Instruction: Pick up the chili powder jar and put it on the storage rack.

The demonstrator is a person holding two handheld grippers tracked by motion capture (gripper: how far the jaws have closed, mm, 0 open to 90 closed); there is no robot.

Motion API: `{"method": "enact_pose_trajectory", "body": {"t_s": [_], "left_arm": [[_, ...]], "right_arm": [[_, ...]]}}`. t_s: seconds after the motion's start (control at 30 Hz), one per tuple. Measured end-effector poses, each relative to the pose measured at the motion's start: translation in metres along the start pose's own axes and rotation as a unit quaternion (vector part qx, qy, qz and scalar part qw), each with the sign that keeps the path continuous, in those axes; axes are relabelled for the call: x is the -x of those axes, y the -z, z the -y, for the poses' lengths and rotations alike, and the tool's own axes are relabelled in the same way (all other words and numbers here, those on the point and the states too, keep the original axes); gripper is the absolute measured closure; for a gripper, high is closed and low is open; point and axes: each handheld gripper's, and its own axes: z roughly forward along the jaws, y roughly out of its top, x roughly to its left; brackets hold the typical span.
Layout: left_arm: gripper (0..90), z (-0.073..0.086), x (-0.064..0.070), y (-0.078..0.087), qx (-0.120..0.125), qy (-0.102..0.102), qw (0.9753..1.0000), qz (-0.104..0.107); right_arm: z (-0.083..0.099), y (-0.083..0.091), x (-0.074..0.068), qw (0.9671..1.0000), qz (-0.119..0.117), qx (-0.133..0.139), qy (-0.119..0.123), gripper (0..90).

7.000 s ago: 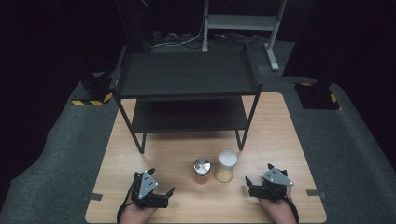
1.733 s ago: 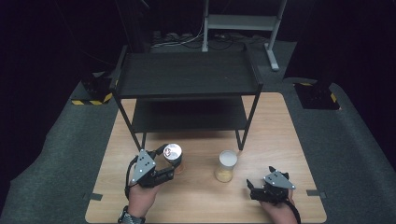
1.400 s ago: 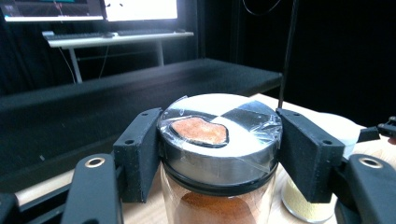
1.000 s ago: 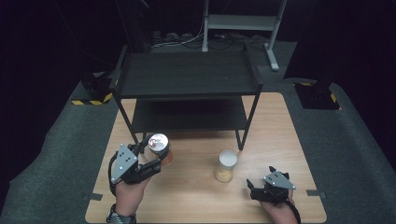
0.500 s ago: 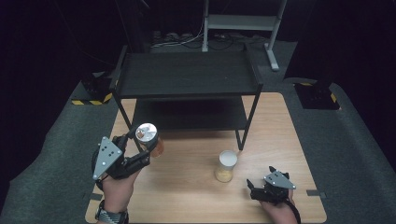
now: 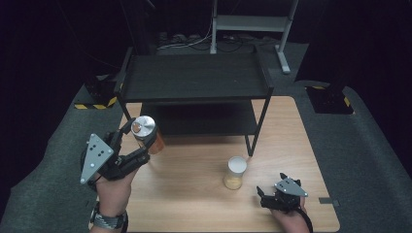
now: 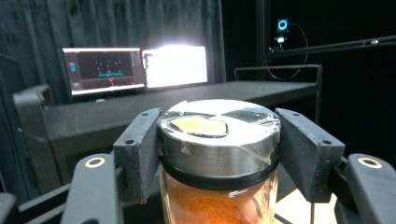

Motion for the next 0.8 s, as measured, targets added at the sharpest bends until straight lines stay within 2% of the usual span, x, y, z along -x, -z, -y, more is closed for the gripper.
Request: {"method": "enact_pose_trajectory", "body": {"t_s": [0.4, 0.6, 0.8], "left_arm": [[34.7, -0.023, -0.003, -0.005, 0.028, -0.009, 0.9996, -0.001], [34.7, -0.031, -0.007, -0.013, 0.039, 0.003, 0.9992, 0.000], [34.7, -0.038, -0.008, -0.022, 0.048, 0.005, 0.9988, -0.003]], "right_arm": [[0.000, 0.000, 0.000, 1.0000, 0.000, -0.001, 0.001, 0.3], [0.000, 0.000, 0.000, 1.0000, 0.000, -0.001, 0.001, 0.5], [0.000, 0.000, 0.000, 1.0000, -0.001, -0.001, 0.001, 0.5]]}}
